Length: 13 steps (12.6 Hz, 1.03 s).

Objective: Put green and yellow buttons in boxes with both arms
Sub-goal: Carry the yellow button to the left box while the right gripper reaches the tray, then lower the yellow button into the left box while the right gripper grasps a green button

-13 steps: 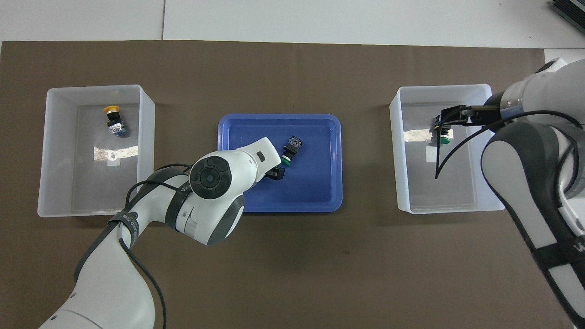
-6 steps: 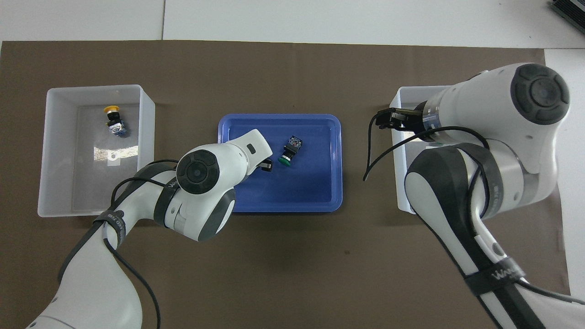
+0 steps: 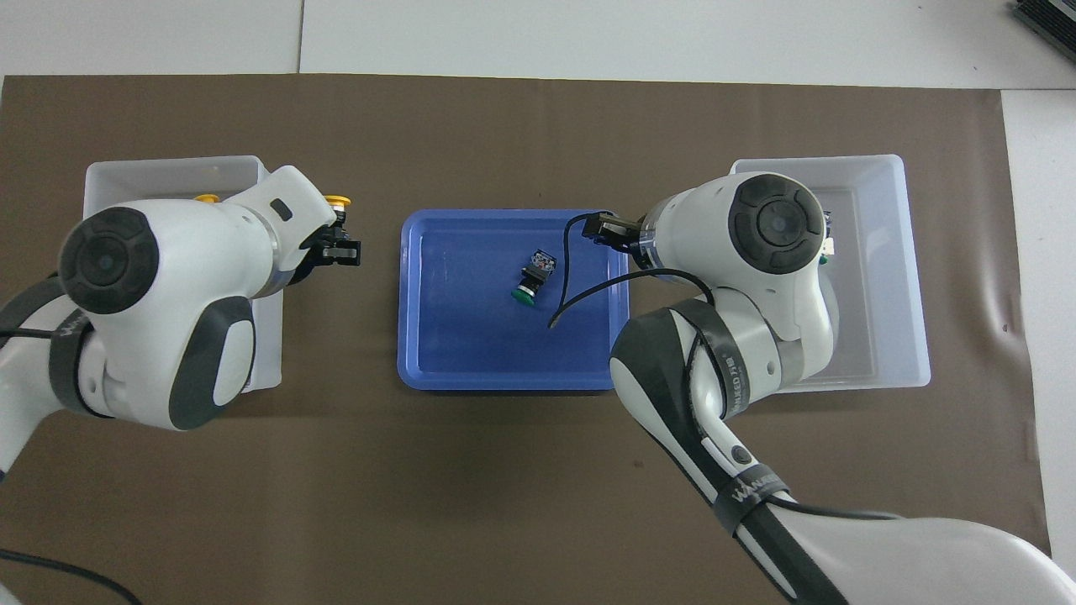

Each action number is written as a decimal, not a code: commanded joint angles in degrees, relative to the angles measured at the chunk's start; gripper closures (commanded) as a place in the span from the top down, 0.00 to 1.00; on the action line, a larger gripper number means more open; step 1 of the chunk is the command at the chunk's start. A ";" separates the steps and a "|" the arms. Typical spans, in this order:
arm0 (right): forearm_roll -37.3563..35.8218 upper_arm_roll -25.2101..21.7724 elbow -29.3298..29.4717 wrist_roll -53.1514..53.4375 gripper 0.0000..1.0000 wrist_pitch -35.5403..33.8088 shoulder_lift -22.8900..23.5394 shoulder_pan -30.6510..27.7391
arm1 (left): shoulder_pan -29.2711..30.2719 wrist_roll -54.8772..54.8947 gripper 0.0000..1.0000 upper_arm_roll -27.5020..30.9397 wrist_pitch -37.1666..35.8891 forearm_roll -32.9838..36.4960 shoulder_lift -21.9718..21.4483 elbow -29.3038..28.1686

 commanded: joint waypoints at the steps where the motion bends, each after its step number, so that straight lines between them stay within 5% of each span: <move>1: 1.08 0.18 3.00 3.61 1.00 2.85 4.62 1.39 | 5.69 3.71 0.00 -0.60 -0.44 -0.43 -1.43 -0.58; 4: 1.09 2.55 3.70 5.19 1.00 8.73 10.16 3.75 | 10.97 7.65 0.00 -0.60 1.15 -0.52 -1.08 -1.01; 10: 0.82 2.55 2.91 5.02 1.00 11.91 12.37 5.26 | 16.60 5.39 0.00 -0.60 1.85 -0.70 -2.04 -6.98; 13: 0.64 2.55 2.91 5.11 0.88 13.49 13.69 5.26 | 17.05 5.21 0.00 -0.60 3.94 -0.87 -0.91 -8.48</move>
